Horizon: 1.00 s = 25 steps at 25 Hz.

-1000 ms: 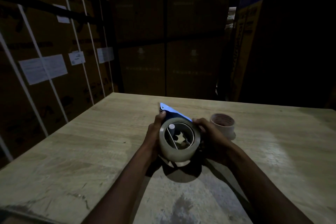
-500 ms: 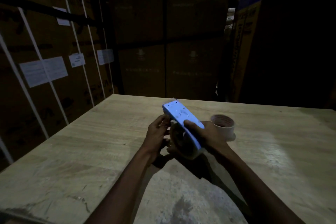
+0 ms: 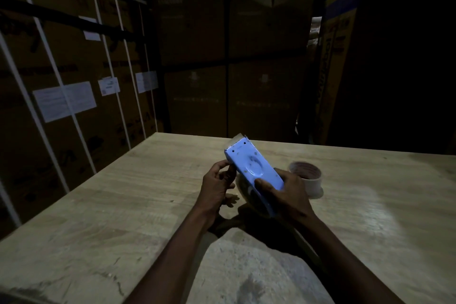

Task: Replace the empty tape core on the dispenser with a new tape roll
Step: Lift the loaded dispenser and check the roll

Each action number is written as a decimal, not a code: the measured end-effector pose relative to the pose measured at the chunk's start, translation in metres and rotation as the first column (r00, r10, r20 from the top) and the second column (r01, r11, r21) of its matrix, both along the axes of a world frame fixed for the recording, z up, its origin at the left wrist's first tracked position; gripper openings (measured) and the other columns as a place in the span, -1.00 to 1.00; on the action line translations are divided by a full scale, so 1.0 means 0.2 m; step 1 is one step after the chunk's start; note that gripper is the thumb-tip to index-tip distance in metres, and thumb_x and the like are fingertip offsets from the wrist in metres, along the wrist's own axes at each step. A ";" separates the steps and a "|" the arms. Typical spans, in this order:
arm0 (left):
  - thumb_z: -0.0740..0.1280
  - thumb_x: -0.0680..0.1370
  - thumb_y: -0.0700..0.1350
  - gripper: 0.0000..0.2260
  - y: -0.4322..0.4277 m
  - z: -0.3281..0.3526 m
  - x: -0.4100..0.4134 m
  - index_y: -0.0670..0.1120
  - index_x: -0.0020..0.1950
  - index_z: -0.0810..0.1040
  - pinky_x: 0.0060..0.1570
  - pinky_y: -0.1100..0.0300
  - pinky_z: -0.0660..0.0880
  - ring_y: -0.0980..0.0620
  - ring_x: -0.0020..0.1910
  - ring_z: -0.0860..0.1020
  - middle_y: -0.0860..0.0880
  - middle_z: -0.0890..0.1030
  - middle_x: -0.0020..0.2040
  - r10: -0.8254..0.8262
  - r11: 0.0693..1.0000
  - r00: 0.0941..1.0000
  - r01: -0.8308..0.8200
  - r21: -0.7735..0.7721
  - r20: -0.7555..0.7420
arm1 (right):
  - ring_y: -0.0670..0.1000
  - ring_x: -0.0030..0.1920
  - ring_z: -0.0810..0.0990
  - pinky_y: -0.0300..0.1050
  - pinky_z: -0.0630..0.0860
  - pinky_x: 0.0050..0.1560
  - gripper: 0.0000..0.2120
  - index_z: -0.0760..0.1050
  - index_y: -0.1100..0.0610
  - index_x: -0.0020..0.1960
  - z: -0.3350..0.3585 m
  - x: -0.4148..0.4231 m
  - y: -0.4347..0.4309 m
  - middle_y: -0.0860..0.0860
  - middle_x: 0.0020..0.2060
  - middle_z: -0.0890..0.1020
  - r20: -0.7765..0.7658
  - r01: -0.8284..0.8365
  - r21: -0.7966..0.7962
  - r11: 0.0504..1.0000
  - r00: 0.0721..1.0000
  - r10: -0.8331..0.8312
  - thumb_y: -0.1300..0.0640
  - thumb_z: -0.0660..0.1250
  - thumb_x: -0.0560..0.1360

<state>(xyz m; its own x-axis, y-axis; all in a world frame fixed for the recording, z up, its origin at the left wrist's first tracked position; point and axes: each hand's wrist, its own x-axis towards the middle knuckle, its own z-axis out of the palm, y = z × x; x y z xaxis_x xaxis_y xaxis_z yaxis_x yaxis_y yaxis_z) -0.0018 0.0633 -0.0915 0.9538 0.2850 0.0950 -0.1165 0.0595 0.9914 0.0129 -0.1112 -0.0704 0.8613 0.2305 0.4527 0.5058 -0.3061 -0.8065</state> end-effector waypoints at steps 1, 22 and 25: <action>0.38 0.30 0.35 -0.49 0.00 0.00 0.00 0.09 0.12 0.56 -0.49 0.14 0.43 0.01 -0.29 0.63 -0.05 0.67 -0.07 -0.006 1.000 1.000 0.006 0.001 0.007 | -0.20 -0.41 0.57 -0.20 0.46 -0.38 -0.67 0.58 -0.10 -0.31 0.00 0.00 0.01 -0.07 -0.38 0.66 -0.045 -0.020 0.047 0.999 0.999 0.022 -0.35 0.31 0.20; 0.52 0.34 0.07 -0.52 0.02 0.02 -0.02 0.12 0.16 0.39 -0.39 0.10 0.49 -0.12 -0.16 0.60 -0.04 0.62 -0.02 0.322 0.947 0.947 -0.322 -0.005 0.005 | -0.11 -0.50 0.49 -0.24 0.35 -0.52 -0.52 0.53 -0.03 -0.20 0.05 0.00 0.00 -0.11 -0.43 0.60 0.237 0.282 -0.309 0.909 0.948 -0.213 -0.44 0.31 0.21; 0.47 0.41 -0.16 -0.61 0.03 0.00 -0.01 0.06 0.16 0.43 -0.13 -0.12 0.58 -0.17 -0.01 0.60 -0.11 0.62 0.08 0.383 0.923 0.923 -0.384 0.036 0.025 | -0.04 -0.52 0.45 -0.23 0.27 -0.45 -0.41 0.62 0.03 -0.06 0.04 0.01 -0.04 0.01 -0.40 0.65 0.536 0.432 -0.457 0.778 0.831 -0.147 -0.44 0.25 0.25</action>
<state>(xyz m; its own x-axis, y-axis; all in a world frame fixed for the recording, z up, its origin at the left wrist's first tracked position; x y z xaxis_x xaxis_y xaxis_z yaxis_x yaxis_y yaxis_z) -0.0046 0.0688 -0.0910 0.7706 0.6241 0.1292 -0.1398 -0.0322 0.9897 0.0155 -0.1190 -0.0629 0.6572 0.3296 0.6779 0.5706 -0.8051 -0.1617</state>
